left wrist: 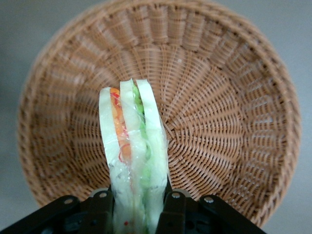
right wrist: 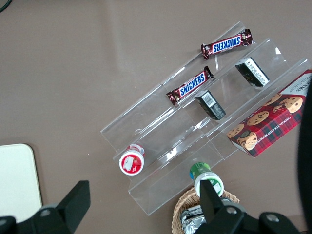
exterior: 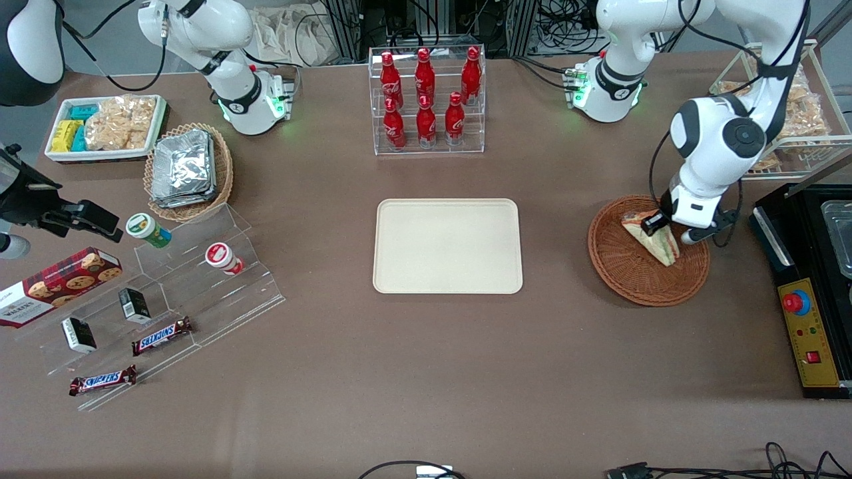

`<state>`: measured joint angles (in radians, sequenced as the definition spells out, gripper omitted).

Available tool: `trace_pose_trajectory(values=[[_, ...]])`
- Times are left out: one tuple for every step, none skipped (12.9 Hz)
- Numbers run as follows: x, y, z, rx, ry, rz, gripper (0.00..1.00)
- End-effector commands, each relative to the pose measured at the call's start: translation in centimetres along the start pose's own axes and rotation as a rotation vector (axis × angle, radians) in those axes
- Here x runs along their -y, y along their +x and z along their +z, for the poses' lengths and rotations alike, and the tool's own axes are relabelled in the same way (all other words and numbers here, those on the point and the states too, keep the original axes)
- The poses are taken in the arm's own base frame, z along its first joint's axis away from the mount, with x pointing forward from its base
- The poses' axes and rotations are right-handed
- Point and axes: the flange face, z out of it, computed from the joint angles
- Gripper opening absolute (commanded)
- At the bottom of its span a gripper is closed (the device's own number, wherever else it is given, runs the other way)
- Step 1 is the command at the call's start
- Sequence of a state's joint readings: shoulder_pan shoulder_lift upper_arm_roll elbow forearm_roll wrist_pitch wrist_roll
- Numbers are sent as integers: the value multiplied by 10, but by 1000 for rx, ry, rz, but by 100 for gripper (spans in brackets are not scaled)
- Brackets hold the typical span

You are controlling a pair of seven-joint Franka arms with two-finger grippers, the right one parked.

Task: Place sandwich from basket to tray
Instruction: 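Close the left gripper on the sandwich and lift it from the basket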

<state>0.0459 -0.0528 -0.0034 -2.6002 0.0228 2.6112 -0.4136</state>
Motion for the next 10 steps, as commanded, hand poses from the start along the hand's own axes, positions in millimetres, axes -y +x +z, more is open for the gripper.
trace_pose_trajectory(values=[[0, 14, -41, 4, 10, 52, 28], [-7, 19, -59, 23, 18, 103, 25], [-13, 26, -78, 45, 27, 162, 24], [-23, 29, -98, 55, 32, 237, 24], [-34, 26, -110, 50, 32, 318, 24], [-48, 18, -115, 40, 34, 377, 24], [-61, 12, -118, 31, 36, 425, 24], [-77, 3, -122, 16, 39, 492, 25], [-91, -5, -127, 0, 41, 574, 25], [-100, -12, -132, -11, 43, 635, 24]])
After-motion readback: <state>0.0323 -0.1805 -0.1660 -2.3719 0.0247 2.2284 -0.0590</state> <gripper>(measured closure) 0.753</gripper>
